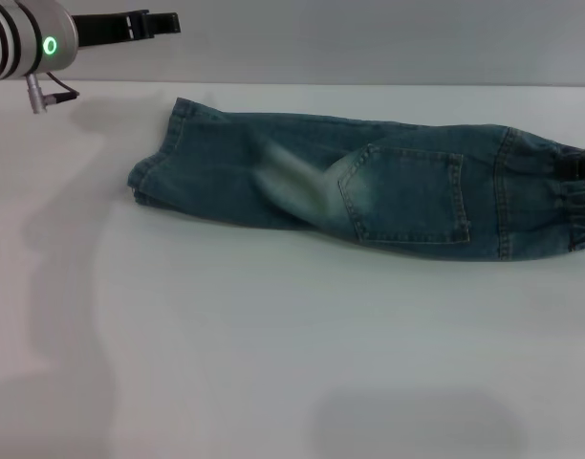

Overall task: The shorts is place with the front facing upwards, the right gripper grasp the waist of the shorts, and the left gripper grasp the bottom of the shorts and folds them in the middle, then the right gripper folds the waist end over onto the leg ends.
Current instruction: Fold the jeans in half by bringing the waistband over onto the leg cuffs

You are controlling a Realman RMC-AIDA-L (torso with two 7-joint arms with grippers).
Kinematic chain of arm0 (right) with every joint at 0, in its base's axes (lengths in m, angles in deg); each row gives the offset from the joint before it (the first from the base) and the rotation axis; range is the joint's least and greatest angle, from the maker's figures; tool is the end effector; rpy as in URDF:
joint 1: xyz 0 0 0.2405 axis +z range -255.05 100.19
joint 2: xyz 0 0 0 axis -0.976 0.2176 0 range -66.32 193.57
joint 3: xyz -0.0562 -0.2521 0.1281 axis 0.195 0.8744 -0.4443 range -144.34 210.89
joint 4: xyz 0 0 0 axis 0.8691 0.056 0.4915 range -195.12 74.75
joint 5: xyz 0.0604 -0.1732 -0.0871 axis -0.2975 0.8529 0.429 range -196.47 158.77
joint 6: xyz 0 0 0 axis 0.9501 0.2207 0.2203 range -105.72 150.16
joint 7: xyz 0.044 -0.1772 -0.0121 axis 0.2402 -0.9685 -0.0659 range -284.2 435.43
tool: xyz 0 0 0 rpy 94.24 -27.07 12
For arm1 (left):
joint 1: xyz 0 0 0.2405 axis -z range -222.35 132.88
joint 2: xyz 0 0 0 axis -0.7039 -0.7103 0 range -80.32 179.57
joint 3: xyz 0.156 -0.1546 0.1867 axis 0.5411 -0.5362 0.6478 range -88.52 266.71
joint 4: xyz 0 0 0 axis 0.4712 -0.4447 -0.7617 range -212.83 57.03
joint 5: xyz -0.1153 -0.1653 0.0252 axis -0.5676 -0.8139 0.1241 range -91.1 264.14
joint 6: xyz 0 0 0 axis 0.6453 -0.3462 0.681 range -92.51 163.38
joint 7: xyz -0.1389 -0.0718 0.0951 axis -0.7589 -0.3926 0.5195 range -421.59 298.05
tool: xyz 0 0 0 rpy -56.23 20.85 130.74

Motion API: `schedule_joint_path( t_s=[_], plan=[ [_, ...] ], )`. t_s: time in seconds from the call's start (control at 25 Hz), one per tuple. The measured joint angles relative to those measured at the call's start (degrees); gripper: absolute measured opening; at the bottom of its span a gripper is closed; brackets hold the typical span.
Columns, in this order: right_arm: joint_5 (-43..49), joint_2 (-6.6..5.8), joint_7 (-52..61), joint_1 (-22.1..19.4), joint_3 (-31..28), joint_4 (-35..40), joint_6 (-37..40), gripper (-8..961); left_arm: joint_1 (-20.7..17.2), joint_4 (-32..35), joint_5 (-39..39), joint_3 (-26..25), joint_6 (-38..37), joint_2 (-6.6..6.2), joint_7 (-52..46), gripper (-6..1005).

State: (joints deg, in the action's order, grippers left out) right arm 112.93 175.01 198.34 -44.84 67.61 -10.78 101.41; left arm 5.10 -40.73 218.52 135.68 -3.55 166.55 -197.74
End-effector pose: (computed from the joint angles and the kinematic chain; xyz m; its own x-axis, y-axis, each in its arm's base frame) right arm 0.3307 0.4113 0.0541 0.4857 -0.7375 -0.4693 -0.8729 -0.3803 -0.3058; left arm -0.2355 0.5361 -0.0009 0.4871 0.5828 0.6505 0.8664 -0.2286 -0.4440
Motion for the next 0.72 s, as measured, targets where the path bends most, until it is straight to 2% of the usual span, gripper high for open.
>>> schedule_joint_path(
  t_s=[0.72],
  plan=[
    [0.05, -0.02, -0.22, 3.59, 4.51, -11.52, -19.38, 620, 0.22, 1.3, -0.85, 0.25, -0.38, 0.67, -0.64, 833]
  ],
)
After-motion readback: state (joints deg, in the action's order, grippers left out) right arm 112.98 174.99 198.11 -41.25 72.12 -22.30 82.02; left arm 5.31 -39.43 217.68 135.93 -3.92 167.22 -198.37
